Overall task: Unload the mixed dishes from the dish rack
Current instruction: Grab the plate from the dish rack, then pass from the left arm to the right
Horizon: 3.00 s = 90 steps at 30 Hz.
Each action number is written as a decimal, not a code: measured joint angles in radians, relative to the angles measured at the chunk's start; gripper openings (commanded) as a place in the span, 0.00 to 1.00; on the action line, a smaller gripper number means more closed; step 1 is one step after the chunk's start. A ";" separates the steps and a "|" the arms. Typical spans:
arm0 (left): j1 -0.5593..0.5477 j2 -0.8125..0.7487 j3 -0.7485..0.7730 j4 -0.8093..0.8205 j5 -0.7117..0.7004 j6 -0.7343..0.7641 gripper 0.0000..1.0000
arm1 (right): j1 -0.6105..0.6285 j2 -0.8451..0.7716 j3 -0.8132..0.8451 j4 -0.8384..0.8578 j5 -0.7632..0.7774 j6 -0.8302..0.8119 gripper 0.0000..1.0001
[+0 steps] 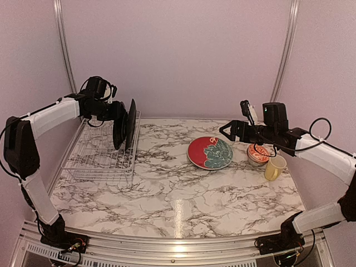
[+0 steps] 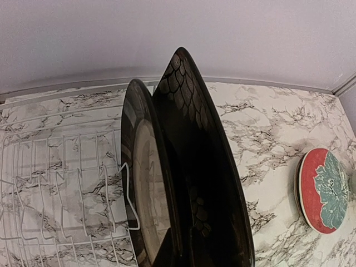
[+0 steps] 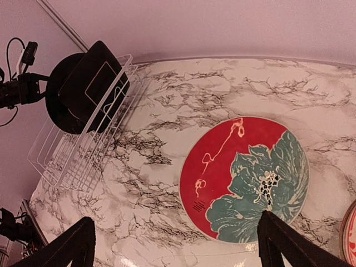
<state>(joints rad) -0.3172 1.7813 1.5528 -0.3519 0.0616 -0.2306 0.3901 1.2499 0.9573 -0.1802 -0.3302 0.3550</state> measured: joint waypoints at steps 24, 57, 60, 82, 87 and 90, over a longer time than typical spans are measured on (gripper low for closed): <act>-0.366 -0.606 -0.214 -0.096 -0.239 0.051 0.00 | 0.035 0.087 0.034 0.006 -0.002 0.023 0.98; -1.046 0.044 -0.325 0.512 -1.094 1.072 0.00 | 0.072 0.106 0.069 0.026 -0.039 0.255 0.92; -1.055 0.068 -0.319 0.532 -1.097 1.088 0.00 | 0.114 0.150 0.085 0.041 -0.043 0.259 0.89; -1.062 0.105 -0.307 0.534 -1.129 1.052 0.00 | 0.182 0.339 0.039 0.398 -0.240 0.498 0.17; -1.065 0.103 -0.307 0.530 -1.152 1.049 0.05 | 0.180 0.351 0.031 0.430 -0.237 0.576 0.00; -1.070 0.103 -0.307 0.524 -1.161 1.055 0.36 | 0.183 0.353 0.026 0.439 -0.248 0.618 0.00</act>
<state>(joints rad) -1.3876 1.8847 1.2461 0.1719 -1.0992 0.8242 0.5732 1.6028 0.9829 0.2584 -0.5781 0.9726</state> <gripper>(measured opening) 0.088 0.030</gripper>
